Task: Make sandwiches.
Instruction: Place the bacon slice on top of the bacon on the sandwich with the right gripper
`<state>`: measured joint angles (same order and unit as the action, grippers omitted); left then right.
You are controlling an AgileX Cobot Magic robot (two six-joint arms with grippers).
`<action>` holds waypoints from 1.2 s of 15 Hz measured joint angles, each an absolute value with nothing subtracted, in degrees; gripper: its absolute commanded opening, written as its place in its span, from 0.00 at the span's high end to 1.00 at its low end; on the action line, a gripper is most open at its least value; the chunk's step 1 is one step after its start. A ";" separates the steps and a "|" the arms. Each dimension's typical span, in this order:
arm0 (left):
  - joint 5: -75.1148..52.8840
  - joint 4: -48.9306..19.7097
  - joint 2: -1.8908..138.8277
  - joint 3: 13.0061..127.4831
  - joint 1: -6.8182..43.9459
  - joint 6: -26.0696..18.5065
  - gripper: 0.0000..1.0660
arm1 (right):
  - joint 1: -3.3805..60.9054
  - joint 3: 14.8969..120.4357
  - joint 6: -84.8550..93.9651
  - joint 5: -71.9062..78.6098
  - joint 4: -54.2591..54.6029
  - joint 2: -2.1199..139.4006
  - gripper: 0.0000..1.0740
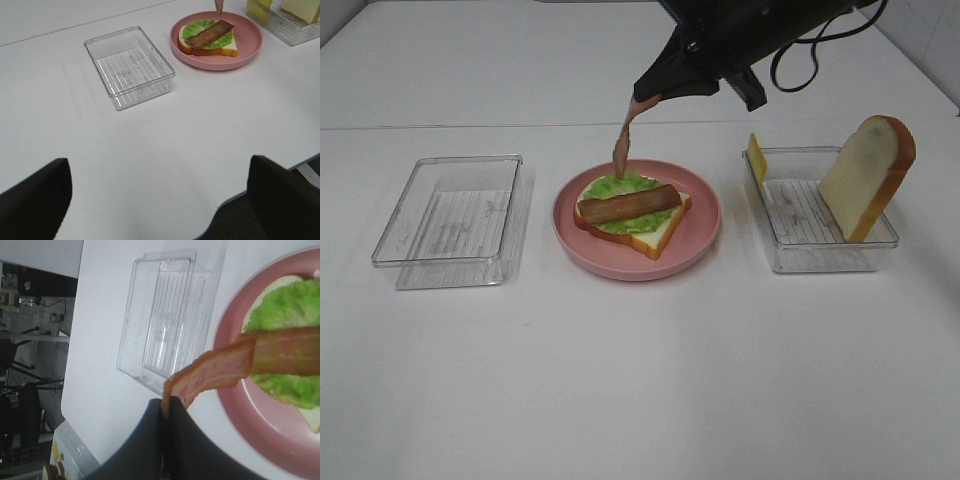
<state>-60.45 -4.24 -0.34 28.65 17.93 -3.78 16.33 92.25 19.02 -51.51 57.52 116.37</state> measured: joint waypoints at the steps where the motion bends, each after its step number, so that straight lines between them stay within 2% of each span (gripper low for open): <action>1: -60.45 -4.24 -0.34 28.65 17.93 -3.78 0.16 | 17.42 92.25 19.31 -47.27 60.22 118.72 1.00; 5: -60.45 -4.24 -0.34 28.65 17.93 -3.78 0.16 | 17.99 92.25 21.60 -41.60 68.70 122.84 1.00; 6: -60.45 -4.24 -0.34 28.65 17.93 -3.78 0.16 | 17.99 92.25 25.21 -40.05 75.92 125.65 1.00; 8: -60.45 -4.24 -0.34 28.65 17.93 -3.78 0.16 | 17.99 92.25 30.48 -39.99 83.71 128.34 1.00; 11: -60.45 -4.24 -0.34 28.65 17.93 -3.78 0.16 | 17.99 92.25 35.07 -40.05 87.95 130.06 1.00; 15: -60.45 -4.24 -0.34 28.65 17.93 -3.78 0.16 | 17.99 92.25 31.51 -40.11 79.76 130.58 1.00; 17: -60.45 -4.24 -0.34 28.65 17.93 -3.78 0.16 | 17.99 92.25 22.69 -38.90 69.10 129.43 1.00; 18: -60.45 -4.24 -0.34 28.65 17.93 -3.78 0.16 | 17.93 92.25 14.84 -37.87 59.53 127.83 1.00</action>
